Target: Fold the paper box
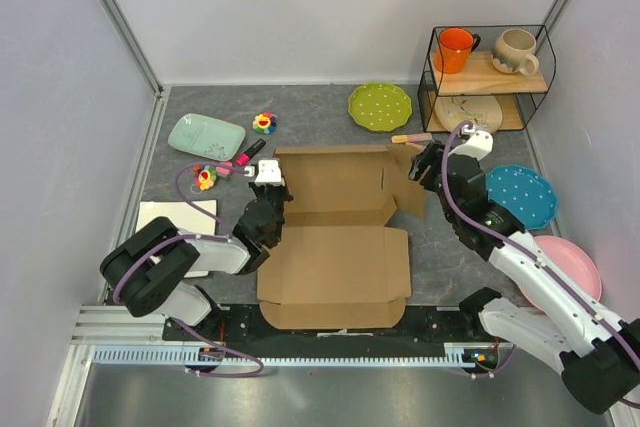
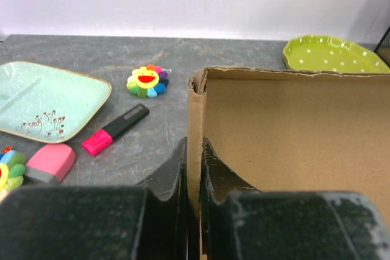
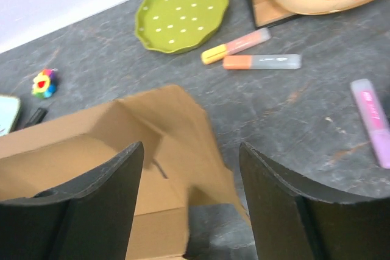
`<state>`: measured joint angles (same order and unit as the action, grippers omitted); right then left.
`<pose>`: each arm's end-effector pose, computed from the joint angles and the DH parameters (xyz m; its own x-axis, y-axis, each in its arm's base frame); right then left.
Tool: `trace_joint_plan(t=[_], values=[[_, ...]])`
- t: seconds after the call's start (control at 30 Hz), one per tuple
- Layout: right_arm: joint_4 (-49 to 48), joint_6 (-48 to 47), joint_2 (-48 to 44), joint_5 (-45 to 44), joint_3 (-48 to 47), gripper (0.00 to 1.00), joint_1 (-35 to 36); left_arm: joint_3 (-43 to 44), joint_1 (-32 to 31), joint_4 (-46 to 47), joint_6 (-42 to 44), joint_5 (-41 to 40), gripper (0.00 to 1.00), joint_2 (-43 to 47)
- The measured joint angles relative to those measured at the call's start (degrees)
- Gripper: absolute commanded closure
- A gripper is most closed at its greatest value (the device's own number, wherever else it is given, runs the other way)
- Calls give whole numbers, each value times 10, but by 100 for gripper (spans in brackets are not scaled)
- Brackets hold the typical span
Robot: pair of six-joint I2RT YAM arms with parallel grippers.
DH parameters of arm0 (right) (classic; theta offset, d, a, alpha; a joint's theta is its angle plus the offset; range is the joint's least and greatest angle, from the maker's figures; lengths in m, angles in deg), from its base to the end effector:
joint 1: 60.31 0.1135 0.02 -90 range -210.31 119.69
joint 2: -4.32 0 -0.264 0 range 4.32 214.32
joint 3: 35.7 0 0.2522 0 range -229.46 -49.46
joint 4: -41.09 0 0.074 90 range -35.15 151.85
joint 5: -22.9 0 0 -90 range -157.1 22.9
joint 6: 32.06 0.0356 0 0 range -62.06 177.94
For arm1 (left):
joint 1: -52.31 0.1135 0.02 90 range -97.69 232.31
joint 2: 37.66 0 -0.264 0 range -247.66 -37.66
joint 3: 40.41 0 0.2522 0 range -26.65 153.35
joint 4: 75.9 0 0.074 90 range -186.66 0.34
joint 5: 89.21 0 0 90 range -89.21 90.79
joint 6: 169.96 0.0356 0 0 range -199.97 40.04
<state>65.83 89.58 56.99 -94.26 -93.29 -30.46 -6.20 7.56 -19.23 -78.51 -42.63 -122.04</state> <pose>0.1907 0.0907 0.3092 -0.2873 0.3733 -0.8821 0.0943 0.9275 0.3617 0.1983 -0.1621 0.1939 0.0810 -0.0545 -0.9952 0.0243 0.9983 -0.0526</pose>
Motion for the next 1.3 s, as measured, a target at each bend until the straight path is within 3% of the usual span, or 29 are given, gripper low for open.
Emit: trace_joint_plan(t=[0.23, 0.4, 0.5, 0.63, 0.7, 0.77, 0.8, 1.3], values=[[2, 1, 29, -6, 56, 26, -28, 24, 8, 1, 1, 2, 98, -1], [-16, 1, 57, 6, 79, 35, -31, 19, 8, -1, -2, 5, 98, 0], [-42, 0, 86, 11, 79, 46, -32, 11, 8, -6, -6, 6, 98, 0], [-69, -3, 109, 25, 79, 73, -38, 6, 8, -13, -9, 7, 98, 0], [-83, -5, 108, 37, 80, 81, -39, 5, 8, -14, -10, 7, 98, 0], [-94, -7, 104, 52, 81, 98, -39, 5, 8, -14, -10, 10, 98, 0], [-98, -7, 100, 62, 82, 100, -38, 5, 8, -15, -10, 11, 98, 0], [-54, -1, 17, 198, 98, 100, -38, 13, 10, -56, -21, 1, 98, 0]])
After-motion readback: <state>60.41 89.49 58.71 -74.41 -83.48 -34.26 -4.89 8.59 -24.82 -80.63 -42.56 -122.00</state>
